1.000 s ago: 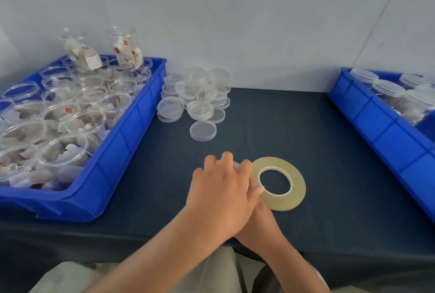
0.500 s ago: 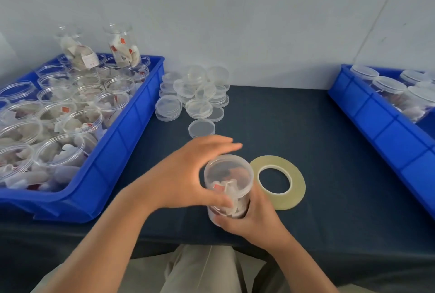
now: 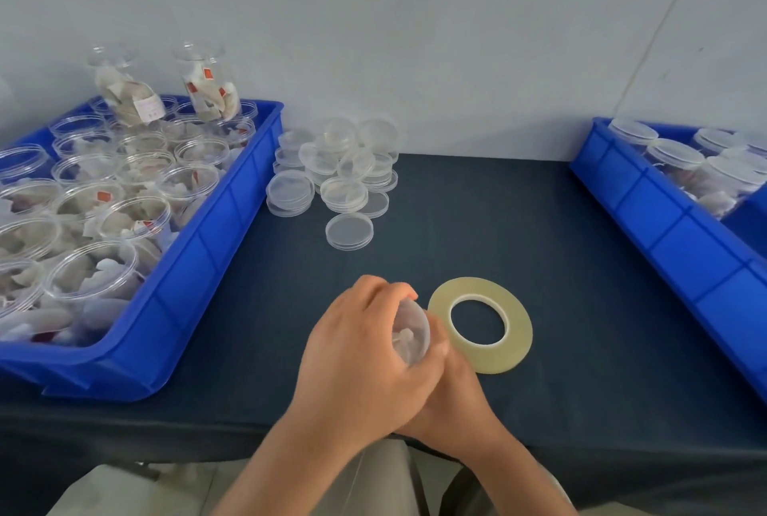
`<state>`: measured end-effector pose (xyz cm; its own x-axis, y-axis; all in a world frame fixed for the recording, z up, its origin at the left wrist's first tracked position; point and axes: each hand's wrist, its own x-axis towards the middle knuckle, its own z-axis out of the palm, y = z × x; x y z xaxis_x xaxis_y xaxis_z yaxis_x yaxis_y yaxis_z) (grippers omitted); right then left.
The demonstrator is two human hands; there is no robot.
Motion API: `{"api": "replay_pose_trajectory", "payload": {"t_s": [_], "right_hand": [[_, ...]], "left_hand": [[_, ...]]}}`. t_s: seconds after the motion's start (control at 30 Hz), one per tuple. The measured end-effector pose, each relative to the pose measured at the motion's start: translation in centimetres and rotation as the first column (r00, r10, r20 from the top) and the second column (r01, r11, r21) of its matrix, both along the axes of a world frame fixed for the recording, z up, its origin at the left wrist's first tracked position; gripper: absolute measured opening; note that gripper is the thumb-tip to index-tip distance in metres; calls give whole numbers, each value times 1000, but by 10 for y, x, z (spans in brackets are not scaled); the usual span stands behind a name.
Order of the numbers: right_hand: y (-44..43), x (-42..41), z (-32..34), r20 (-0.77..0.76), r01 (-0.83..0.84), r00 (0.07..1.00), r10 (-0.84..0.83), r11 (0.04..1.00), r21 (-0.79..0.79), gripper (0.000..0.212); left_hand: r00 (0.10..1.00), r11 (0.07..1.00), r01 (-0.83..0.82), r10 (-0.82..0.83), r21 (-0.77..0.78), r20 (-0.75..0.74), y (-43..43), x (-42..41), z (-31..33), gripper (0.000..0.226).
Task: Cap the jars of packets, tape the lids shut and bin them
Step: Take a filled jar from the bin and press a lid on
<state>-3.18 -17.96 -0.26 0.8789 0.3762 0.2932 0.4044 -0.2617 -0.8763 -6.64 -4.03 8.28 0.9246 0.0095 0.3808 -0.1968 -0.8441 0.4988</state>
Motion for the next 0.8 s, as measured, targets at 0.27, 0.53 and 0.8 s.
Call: {"api": "replay_pose_trajectory", "payload": {"t_s": [0.27, 0.53, 0.8], "right_hand": [[1, 5, -2, -110, -77, 991, 81, 996, 41, 89], [8, -5, 1, 15, 56, 998, -56, 998, 19, 82], [0, -3, 1, -32, 76, 997, -76, 997, -12, 72]], "left_hand": [[945, 947, 305, -314, -102, -90, 34, 14, 1, 44], [995, 973, -43, 22, -225, -94, 5, 0, -13, 82], [999, 944, 10, -26, -329, -42, 9, 10, -14, 57]]}}
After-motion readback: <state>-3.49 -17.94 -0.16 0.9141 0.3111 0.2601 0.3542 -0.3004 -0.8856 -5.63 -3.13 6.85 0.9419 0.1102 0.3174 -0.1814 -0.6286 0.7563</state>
